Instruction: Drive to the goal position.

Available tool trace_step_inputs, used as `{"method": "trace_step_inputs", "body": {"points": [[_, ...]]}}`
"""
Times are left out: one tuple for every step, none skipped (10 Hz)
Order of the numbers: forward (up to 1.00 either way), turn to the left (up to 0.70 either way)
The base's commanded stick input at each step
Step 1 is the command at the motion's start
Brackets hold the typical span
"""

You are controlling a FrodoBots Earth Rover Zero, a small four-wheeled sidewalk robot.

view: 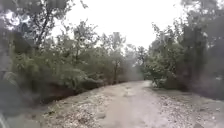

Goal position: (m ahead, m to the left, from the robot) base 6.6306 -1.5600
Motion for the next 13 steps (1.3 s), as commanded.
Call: {"method": "trace_step_inputs", "body": {"points": [[0.45, -0.27], [0.45, -0.27], [0.45, -0.27], [0.45, -0.27], [0.45, -0.11], [0.45, 0.00], [0.45, 0.00], [0.45, 0.00], [0.45, 0.00], [0.45, 0.00], [0.45, 0.00], [0.45, 0.00], [0.45, 0.00]]}}
